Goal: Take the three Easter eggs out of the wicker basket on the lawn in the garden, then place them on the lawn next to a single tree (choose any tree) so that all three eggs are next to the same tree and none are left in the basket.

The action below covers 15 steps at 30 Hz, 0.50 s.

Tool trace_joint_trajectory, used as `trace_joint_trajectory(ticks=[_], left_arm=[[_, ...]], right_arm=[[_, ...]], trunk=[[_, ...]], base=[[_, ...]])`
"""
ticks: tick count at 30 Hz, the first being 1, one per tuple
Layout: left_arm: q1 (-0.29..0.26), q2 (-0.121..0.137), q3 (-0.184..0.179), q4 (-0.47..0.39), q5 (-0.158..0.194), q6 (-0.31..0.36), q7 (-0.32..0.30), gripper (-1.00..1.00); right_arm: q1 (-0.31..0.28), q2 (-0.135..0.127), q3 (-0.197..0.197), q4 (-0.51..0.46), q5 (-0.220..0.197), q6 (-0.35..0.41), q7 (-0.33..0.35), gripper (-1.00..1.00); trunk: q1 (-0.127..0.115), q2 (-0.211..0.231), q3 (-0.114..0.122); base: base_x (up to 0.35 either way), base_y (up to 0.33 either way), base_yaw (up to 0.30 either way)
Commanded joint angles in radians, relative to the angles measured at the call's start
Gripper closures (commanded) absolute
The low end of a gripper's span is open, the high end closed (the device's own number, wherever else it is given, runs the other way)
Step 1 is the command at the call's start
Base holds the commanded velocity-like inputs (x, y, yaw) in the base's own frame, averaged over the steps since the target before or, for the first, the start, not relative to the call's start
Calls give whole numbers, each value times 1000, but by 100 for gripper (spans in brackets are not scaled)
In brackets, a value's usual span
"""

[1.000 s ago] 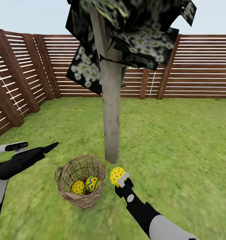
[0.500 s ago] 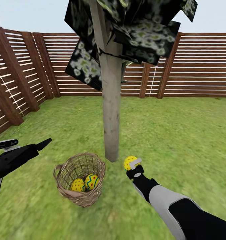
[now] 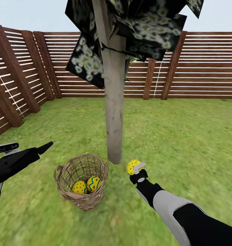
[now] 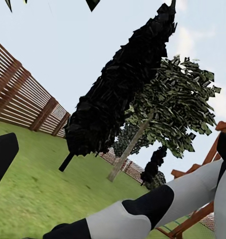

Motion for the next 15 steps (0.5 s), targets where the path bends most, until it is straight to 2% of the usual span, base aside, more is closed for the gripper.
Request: trace_joint_trajectory(ticks=[1, 15], left_arm=[[0, 0, 0, 0, 0, 11, -4, -100], [0, -1, 0, 0, 1, 11, -4, -100]], right_arm=[[0, 0, 1, 0, 8, 5, -6, 100], [0, 0, -3, 2, 2, 5, -11, 100]], trunk=[[4, -8, -4], [57, -106, -48]], base=[[0, 0, 0], [0, 0, 0]])
